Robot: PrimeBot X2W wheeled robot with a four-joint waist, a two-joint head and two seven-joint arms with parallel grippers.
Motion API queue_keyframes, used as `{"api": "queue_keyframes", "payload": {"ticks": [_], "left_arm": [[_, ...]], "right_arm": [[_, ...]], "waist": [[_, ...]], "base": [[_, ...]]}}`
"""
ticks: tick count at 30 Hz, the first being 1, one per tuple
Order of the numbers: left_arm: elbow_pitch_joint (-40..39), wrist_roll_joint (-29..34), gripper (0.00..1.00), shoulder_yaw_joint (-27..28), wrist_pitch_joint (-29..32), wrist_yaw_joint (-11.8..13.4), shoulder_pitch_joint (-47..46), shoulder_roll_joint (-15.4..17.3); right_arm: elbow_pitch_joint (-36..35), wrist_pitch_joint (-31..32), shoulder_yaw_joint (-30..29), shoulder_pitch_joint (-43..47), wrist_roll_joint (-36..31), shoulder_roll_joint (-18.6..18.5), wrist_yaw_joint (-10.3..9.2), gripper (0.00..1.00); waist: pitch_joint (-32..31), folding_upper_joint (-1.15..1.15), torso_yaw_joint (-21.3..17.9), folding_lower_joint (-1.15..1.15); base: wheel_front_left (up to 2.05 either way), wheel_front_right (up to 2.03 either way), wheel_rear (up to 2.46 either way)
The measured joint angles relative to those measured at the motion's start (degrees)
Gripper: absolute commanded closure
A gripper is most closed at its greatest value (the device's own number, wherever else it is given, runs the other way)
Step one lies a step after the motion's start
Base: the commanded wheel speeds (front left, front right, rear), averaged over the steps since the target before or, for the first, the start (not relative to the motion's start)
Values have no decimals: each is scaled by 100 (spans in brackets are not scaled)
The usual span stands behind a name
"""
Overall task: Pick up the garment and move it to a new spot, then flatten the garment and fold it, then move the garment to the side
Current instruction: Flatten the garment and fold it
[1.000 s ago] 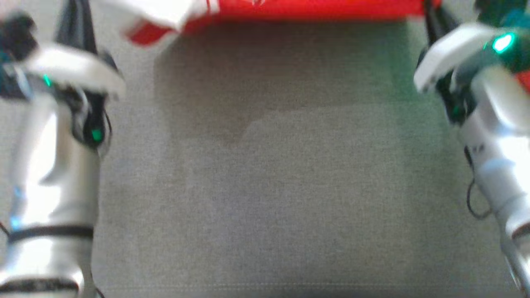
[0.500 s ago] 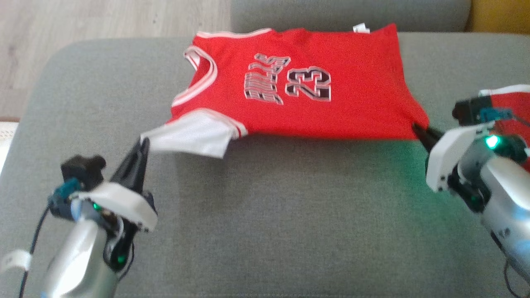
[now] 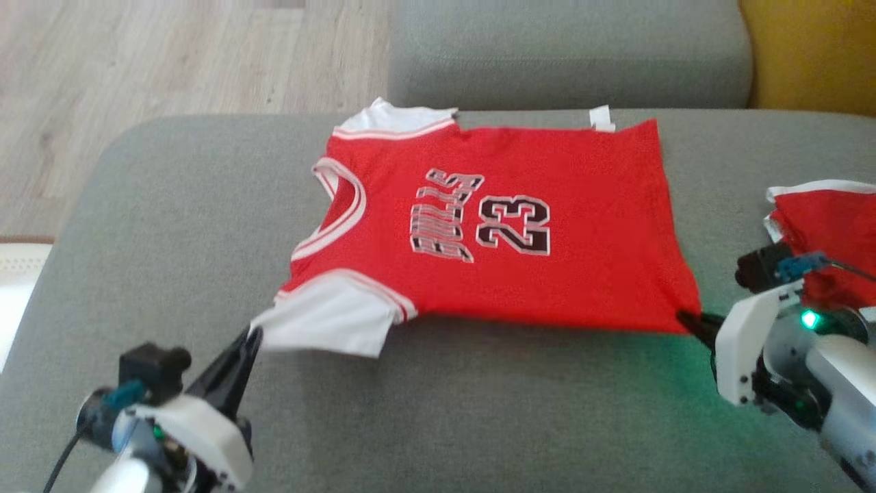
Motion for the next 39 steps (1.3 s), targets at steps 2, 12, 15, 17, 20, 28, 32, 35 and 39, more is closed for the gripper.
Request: {"api": "queue_keyframes", "payload": {"ticks": [2,12,15,17,20,28,32,35,39], "left_arm": [[-292,-37,100,-2,134,27,275,121],[-1427,-85,100,58,483,304,1028,519],[-1462,-85,100,56,513,311,931,523],[-1467,-75,100,42,561,309,743,521],[-1394,18,100,18,579,300,298,513],[-666,124,100,-101,627,141,-939,504],[-220,183,100,-214,627,47,-1501,486],[143,230,100,-345,627,13,-1900,477],[576,308,100,-519,560,-35,-2302,445]], "right_arm": [[-159,175,55,76,93,-127,0,100],[-1226,1000,31,364,531,-722,0,100],[-1296,1068,-87,357,528,-746,0,100],[-1315,1120,-191,346,504,-745,0,100],[-1311,1221,-311,308,423,-727,0,100],[-1111,1523,-603,-194,143,-495,0,100],[-945,1601,-672,-416,-5,-354,0,100],[-817,1618,-720,-578,-99,-233,0,100],[-660,1650,-738,-808,-181,-118,0,100]], "waist": [[-53,0,-19,0],[-48,0,-96,0],[0,0,-106,0],[81,0,-113,0],[237,0,-125,0],[757,0,-160,0],[1000,0,-190,0],[1165,0,-226,0],[1333,0,-286,0]], "base": [[0,0,0],[0,0,0],[0,0,0],[0,0,0],[0,0,0],[0,0,0],[0,0,0],[0,0,0],[0,0,0]]}}
